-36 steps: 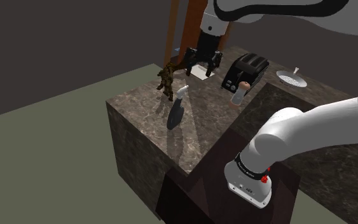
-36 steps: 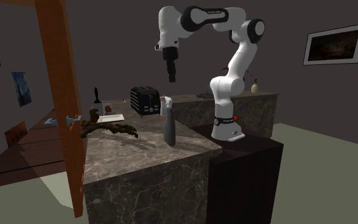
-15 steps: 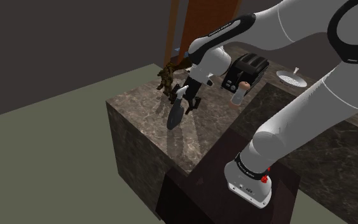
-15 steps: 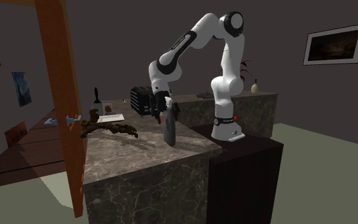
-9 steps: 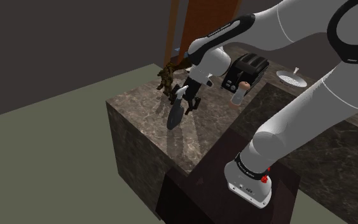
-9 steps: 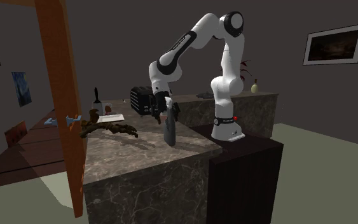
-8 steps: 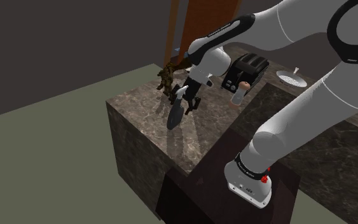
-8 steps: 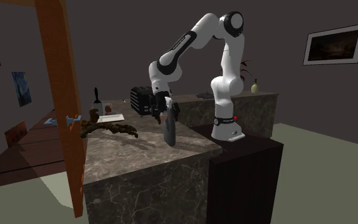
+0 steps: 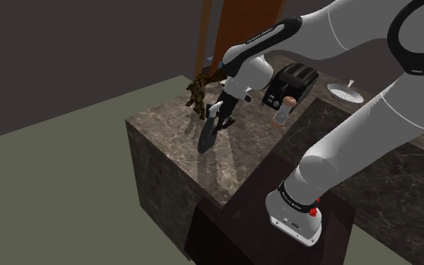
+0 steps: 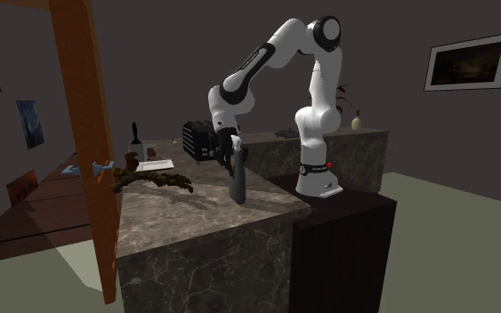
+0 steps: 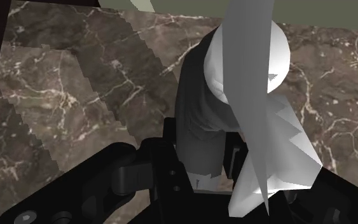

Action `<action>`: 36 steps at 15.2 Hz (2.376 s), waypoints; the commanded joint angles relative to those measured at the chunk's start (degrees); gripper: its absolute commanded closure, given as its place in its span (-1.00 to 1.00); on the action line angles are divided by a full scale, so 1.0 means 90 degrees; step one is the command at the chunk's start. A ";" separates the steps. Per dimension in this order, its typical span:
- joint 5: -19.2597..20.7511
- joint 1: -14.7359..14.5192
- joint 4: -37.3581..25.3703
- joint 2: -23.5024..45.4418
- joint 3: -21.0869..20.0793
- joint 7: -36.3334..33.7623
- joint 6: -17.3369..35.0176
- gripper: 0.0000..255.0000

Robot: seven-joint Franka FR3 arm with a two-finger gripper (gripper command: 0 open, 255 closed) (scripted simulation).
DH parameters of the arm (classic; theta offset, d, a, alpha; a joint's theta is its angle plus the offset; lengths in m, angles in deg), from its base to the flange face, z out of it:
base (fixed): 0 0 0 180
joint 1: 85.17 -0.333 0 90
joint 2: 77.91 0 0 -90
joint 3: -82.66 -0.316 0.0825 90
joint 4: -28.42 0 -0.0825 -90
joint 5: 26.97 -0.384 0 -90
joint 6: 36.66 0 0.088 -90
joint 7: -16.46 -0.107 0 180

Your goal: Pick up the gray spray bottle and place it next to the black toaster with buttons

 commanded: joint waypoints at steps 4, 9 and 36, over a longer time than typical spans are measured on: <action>0.0095 0.0021 -0.0033 -0.0153 0.0004 -0.0128 -0.0159 1.00; 0.0307 0.0073 -0.0150 -0.0510 0.0016 -0.0430 -0.0562 1.00; 0.0962 0.0241 -0.1432 -0.1678 0.0116 -0.1699 -0.2725 1.00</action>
